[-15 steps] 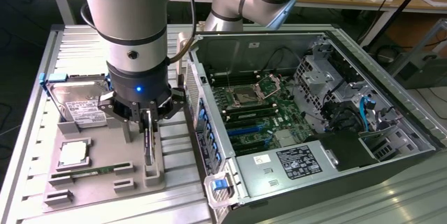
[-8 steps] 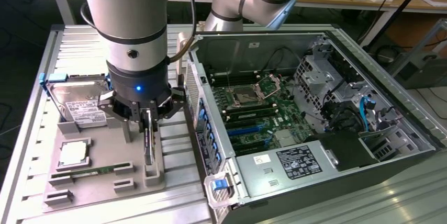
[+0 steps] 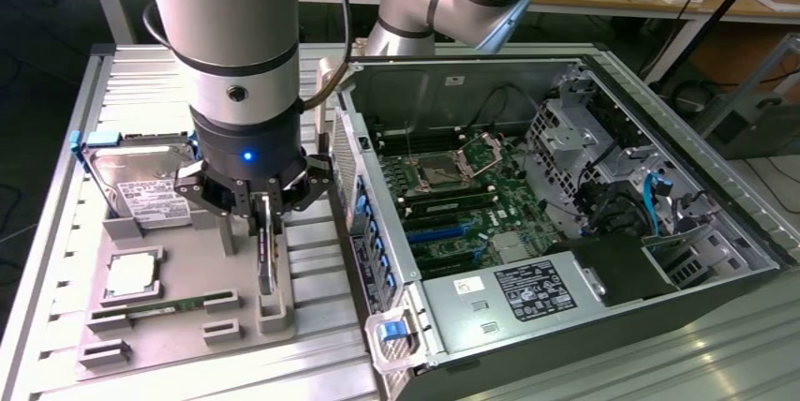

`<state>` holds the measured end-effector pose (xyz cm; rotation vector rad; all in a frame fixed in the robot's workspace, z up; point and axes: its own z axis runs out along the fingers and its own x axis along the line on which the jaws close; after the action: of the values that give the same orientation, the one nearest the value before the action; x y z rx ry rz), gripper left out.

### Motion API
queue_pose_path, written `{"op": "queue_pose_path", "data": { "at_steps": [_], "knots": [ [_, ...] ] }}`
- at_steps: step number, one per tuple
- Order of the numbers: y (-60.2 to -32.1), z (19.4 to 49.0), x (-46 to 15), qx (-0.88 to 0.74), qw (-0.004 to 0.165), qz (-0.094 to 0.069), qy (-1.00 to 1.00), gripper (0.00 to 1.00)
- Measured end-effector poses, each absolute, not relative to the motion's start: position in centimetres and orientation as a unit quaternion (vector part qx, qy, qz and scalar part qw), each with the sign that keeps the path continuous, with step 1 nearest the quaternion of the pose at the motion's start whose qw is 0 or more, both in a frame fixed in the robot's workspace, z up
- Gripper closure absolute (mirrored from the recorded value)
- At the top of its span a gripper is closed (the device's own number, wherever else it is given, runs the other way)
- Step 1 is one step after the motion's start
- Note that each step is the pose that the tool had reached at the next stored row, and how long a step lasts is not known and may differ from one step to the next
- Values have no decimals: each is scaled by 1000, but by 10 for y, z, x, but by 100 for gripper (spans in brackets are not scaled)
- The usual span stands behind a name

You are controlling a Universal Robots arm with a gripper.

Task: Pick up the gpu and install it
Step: 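Pick up the gpu and move the gpu toward the slot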

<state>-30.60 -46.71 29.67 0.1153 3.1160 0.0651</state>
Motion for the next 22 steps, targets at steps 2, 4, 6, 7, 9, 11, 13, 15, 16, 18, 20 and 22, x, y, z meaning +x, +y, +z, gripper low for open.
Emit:
{"op": "queue_pose_path", "data": {
  "at_steps": [2, 4, 6, 7, 9, 11, 13, 15, 16, 18, 20, 22],
  "knots": [
    [-467, 298, -306, 37, 11, 21, 999, 73],
    [-467, 299, -306, 37, 11, 21, 999, 73],
    [-467, 299, -306, 37, 11, 21, 999, 73],
    [-467, 299, -306, 37, 12, 21, 999, 73],
    [-467, 299, -306, 37, 11, 21, 999, 73],
    [-467, 299, -306, 37, 11, 21, 999, 73],
    [-467, 299, -306, 37, 11, 21, 999, 73],
    [-467, 299, -306, 37, 11, 21, 999, 73],
    [-467, 299, -306, 37, 11, 21, 999, 73],
    [-467, 299, -306, 37, 11, 21, 999, 73],
    [-467, 300, -306, 37, 11, 21, 999, 73],
    [-467, 303, -306, 37, 11, 21, 999, 73]
  ]
}}
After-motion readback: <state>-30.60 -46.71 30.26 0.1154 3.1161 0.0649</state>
